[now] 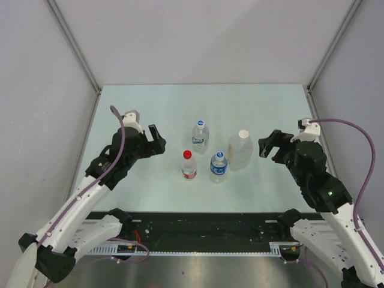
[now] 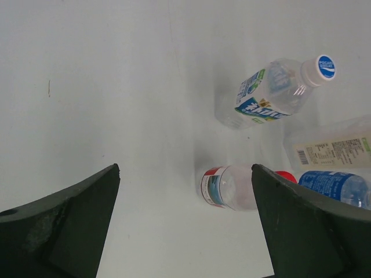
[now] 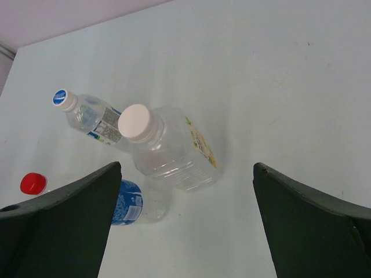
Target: Unscrew the bottle caps
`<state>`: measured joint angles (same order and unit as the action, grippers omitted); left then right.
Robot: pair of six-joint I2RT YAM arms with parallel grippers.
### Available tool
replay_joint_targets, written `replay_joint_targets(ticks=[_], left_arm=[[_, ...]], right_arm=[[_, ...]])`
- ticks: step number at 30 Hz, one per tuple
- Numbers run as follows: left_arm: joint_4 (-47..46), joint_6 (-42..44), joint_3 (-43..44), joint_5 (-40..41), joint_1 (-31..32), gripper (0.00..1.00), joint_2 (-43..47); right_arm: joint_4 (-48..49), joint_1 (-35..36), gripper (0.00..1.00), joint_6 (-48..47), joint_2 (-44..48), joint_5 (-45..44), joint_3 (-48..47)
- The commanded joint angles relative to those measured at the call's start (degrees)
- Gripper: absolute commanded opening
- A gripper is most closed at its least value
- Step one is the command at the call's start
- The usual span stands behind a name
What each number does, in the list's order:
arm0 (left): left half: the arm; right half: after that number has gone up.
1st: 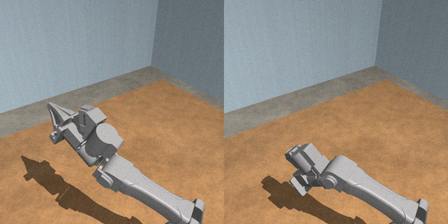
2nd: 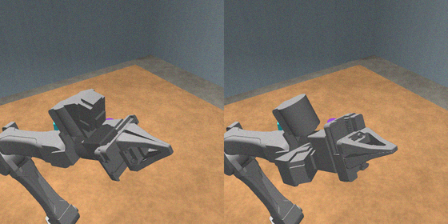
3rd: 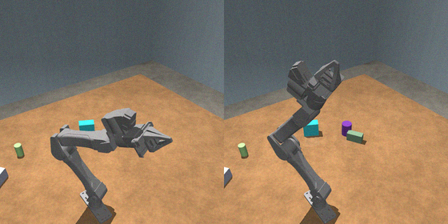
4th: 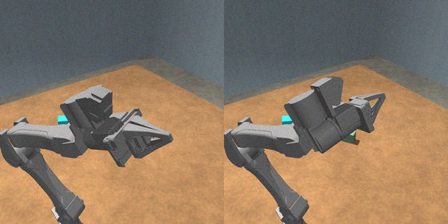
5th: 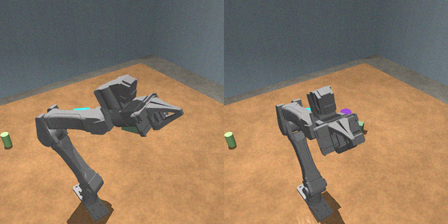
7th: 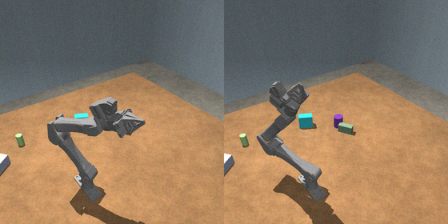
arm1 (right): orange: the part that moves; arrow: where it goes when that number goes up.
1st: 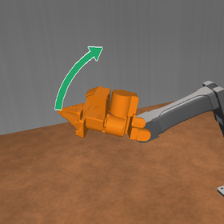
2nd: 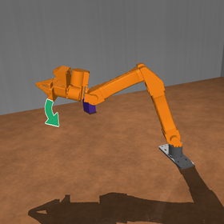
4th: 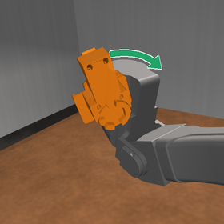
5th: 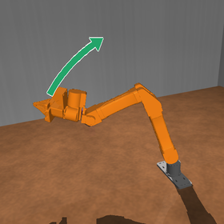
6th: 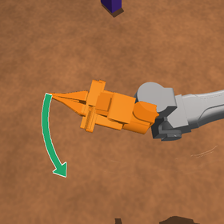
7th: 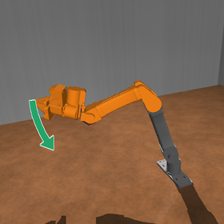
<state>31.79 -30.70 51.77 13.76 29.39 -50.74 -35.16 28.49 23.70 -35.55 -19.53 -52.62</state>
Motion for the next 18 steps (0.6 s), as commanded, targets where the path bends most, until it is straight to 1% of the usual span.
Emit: replay_joint_targets(ticks=[1,2,5,9,11,18], left_arm=[[-3.31,3.36,-0.35,-3.03,0.23,1.0,1.43],[-3.92,3.97,-0.96,-4.6,0.23,1.0,1.87],[-5.68,4.77,-2.72,-7.6,0.23,1.0,2.84],[-5.78,6.17,-3.6,-9.71,0.23,1.0,3.72],[-5.25,6.87,-3.6,-9.89,0.32,1.0,3.81],[-6.65,7.41,-5.45,-11.56,0.23,1.0,5.65]], right_arm=[[3.6,1.65,1.0,-1.56,-1.8,2.57,-0.47],[4.82,2.26,1.0,-1.47,-3.11,2.39,-0.64],[6.94,5.16,1.0,-1.38,-5.83,-2.33,-1.52],[8.79,9.38,1.0,-3.22,-12.33,-6.74,-3.36],[9.32,11.22,1.0,-4.1,-14.1,-8.84,-4.59],[11.69,11.68,1.0,-5.42,-19.55,-11.49,-4.86]])
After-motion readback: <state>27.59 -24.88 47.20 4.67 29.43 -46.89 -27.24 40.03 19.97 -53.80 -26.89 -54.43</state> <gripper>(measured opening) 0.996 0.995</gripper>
